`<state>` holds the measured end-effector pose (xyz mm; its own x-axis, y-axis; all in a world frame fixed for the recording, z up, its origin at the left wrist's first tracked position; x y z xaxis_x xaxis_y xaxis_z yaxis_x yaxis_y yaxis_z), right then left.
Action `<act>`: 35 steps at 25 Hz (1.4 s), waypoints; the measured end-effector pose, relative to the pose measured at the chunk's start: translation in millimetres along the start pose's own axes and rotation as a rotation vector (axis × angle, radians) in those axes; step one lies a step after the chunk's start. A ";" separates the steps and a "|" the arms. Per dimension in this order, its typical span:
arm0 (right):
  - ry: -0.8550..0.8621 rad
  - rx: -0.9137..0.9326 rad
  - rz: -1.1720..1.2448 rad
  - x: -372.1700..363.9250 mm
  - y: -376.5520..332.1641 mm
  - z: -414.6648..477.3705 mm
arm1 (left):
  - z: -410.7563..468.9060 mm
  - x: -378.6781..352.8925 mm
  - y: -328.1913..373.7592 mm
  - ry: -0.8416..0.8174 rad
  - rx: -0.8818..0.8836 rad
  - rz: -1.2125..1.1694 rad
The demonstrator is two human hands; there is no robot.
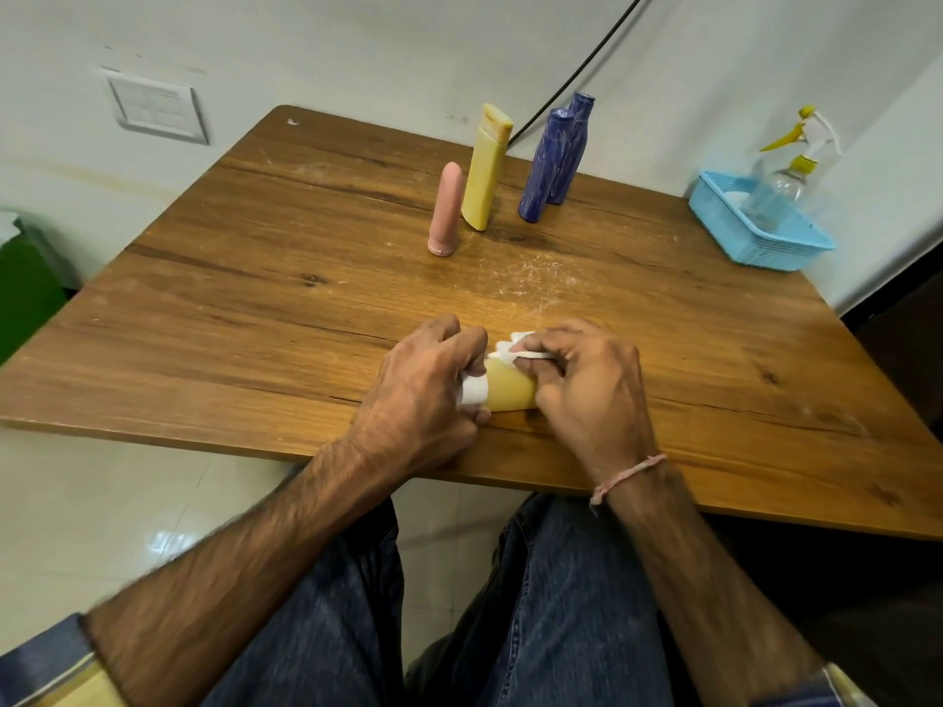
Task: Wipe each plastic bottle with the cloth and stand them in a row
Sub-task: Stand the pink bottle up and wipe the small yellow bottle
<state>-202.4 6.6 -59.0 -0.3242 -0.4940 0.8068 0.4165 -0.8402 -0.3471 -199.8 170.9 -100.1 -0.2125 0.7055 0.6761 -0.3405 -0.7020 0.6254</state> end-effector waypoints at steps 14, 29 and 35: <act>-0.098 -0.121 0.136 19.4 5.2 5.6 | -1.6 -3.3 -1.4 0.065 -0.098 0.030; 0.391 -0.732 0.767 -6.7 27.8 -30.0 | 5.3 7.4 -9.3 0.045 0.136 -0.237; 0.270 -0.676 1.154 8.6 14.0 -24.8 | 7.0 7.7 -12.9 0.045 0.349 -0.519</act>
<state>-220.4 -14.9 -68.8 -0.2649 -0.9454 -0.1897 0.0936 0.1706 -0.9809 -190.6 184.7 -100.3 -0.1405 0.9611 0.2378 -0.0917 -0.2518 0.9634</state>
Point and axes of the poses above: each hand's wrist, its own z-axis towards the middle knuckle, its own x-axis out of the back of the hand, y = z × x, the point moved 1 cm from there along z, towards the middle knuckle, and after that the axes turned 9 degrees about x, right-handed, at the moved point
